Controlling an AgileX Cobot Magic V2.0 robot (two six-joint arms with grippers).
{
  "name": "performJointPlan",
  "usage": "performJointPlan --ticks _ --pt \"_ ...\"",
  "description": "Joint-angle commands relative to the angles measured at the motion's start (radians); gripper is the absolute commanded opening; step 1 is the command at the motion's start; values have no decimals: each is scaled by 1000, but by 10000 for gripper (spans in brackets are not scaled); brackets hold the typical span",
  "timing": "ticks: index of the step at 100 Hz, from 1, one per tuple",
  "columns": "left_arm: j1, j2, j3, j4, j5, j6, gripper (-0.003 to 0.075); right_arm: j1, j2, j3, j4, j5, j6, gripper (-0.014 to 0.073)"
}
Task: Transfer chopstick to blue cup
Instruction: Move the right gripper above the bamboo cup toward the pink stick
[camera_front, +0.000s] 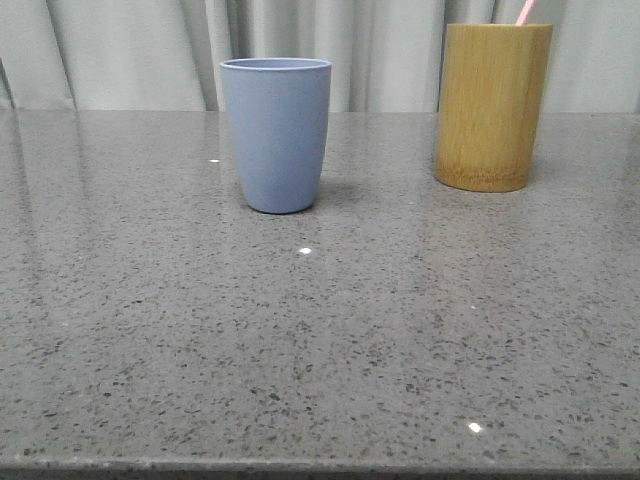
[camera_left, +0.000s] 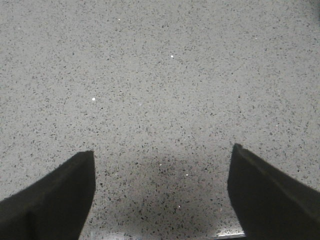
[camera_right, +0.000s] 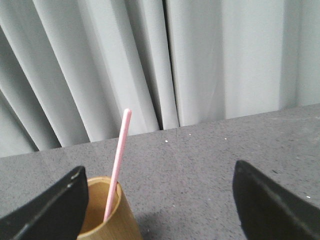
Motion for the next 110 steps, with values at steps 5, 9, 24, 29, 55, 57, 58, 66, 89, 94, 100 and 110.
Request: performJointPlan --ticks 5,9,24,29,55,57,58,66,89,94,100,110 --pt "2 3 -23 -11 -51 -1 536 48 60 -36 14 -179 9 593" --pt "2 3 -23 -11 -51 -1 536 66 84 -36 14 -215 9 593" --pt "2 3 -23 -11 -51 -1 536 87 182 -68 14 -286 14 593" --pt "2 3 -23 -11 -51 -1 536 87 216 -90 14 -286 14 593" --pt "2 3 -23 -11 -51 -1 536 98 359 -188 14 -276 14 593" --pt "2 3 -23 -11 -51 -1 536 101 365 -194 14 -276 14 593" --pt "2 3 -23 -11 -51 -1 536 101 370 -195 14 -276 14 593" --pt "2 3 -23 -11 -51 -1 536 113 397 -215 14 -281 14 593" --pt "2 3 -23 -11 -51 -1 536 120 469 -256 14 -327 14 593" --pt "2 3 -23 -11 -51 -1 536 120 482 -264 14 -332 14 593" --pt "2 3 -23 -11 -51 -1 536 120 499 -275 14 -336 14 593" --pt "2 3 -23 -11 -51 -1 536 120 525 -295 14 -350 14 593"
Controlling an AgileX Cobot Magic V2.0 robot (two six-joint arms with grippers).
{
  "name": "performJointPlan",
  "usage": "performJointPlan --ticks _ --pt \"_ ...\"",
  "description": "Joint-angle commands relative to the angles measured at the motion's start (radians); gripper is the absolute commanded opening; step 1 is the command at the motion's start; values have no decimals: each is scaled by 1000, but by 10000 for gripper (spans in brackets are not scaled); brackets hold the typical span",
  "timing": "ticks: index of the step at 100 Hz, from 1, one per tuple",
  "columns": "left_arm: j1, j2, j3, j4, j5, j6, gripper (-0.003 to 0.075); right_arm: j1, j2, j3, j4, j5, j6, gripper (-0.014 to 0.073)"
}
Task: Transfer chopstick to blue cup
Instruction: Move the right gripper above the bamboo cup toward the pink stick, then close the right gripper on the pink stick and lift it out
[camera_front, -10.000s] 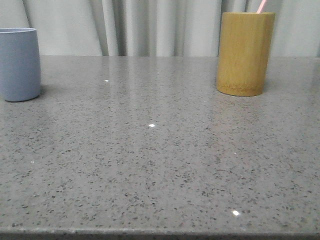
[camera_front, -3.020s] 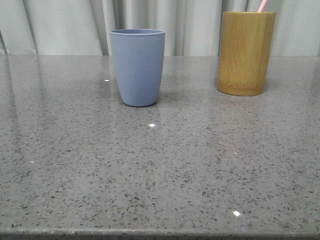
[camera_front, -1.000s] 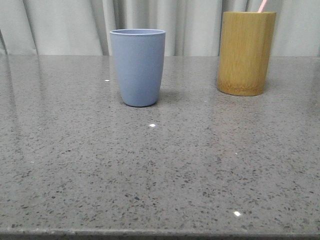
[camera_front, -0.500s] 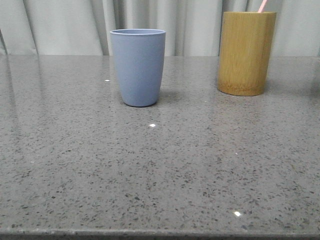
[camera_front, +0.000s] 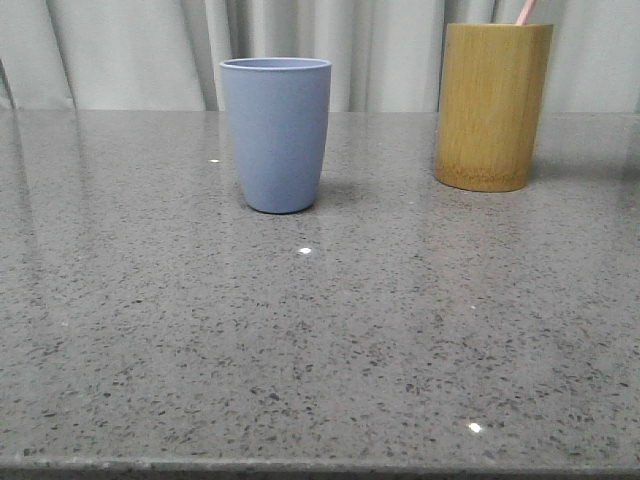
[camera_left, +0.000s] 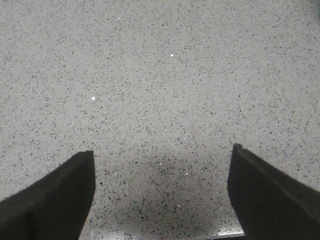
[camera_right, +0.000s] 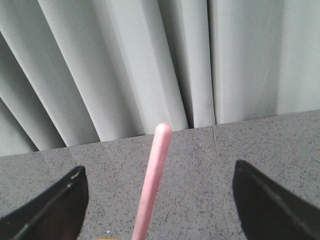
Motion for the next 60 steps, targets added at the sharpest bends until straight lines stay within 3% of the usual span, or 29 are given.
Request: performJointPlan --ticks 1,60 --pt "2 3 -23 -11 -55 -3 536 2 -11 -47 -2 -99 0 593" --pt "2 3 -23 -11 -55 -3 536 2 54 -74 -2 -179 0 575"
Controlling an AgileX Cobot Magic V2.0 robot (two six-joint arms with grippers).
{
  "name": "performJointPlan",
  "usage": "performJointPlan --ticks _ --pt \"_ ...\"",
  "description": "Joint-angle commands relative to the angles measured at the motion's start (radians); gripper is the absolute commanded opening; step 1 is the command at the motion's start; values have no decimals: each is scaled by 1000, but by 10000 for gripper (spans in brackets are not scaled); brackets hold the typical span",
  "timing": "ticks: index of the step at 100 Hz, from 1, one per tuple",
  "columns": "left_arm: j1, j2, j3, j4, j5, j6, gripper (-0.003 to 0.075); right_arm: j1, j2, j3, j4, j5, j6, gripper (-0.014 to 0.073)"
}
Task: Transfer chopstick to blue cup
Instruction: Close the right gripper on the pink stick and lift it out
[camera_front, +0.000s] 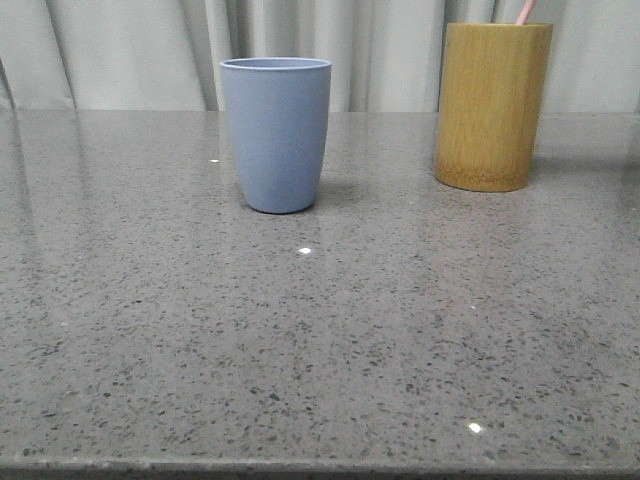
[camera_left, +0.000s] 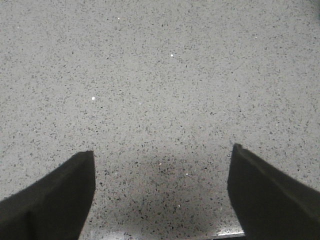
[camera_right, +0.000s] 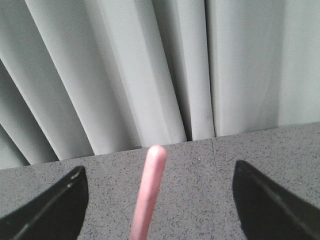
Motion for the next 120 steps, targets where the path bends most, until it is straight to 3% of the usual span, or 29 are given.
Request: performJointPlan --ticks 1,43,120 --pt "2 3 -23 -11 -55 -3 536 2 -24 -38 -2 -100 -2 573" --pt "2 3 -23 -11 -55 -3 536 2 -10 -38 -2 -112 -2 458" --pt "2 3 -23 -11 -55 -3 536 2 -10 -38 -2 -195 -2 0"
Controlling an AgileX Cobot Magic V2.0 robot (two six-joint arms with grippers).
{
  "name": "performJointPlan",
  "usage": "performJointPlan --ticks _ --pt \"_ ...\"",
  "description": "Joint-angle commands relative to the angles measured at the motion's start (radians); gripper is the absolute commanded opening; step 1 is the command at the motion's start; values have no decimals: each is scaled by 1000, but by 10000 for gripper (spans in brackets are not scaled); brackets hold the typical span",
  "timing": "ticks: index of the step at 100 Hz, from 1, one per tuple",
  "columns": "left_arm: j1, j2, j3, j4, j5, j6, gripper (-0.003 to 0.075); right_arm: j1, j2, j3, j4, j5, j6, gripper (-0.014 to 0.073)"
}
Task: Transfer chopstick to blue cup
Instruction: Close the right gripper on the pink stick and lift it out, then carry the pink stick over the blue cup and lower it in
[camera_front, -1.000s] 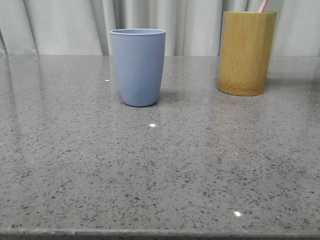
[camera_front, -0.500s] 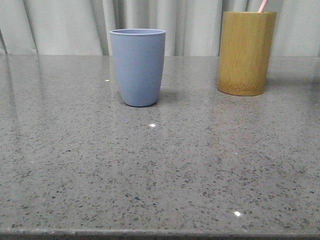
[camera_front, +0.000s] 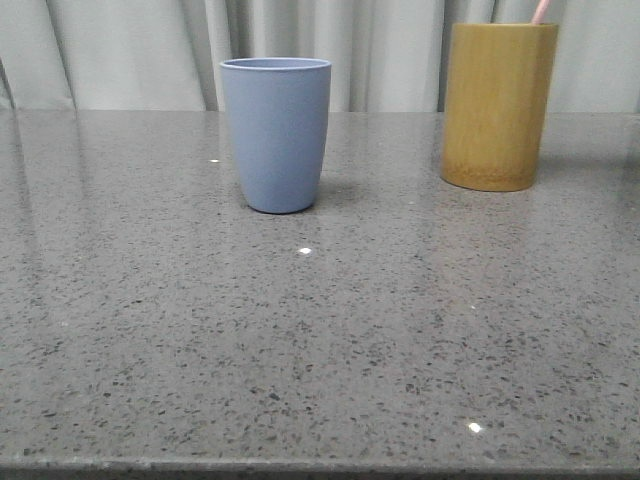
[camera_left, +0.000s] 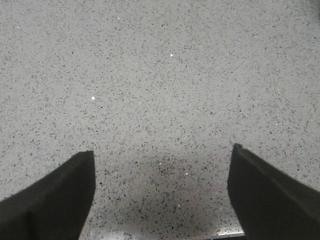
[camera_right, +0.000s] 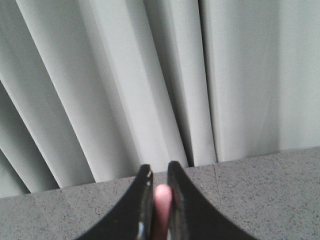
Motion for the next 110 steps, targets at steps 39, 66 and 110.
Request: performJointPlan --ticks 39,66,110 --pt "2 3 -23 -11 -55 -3 536 -2 -39 -41 -11 -77 -13 -61" --pt "2 3 -23 -11 -55 -3 536 26 -51 -114 -11 -28 -13 -61" --pt "2 3 -23 -9 -55 -3 536 36 -51 -316 -115 183 -15 -61"
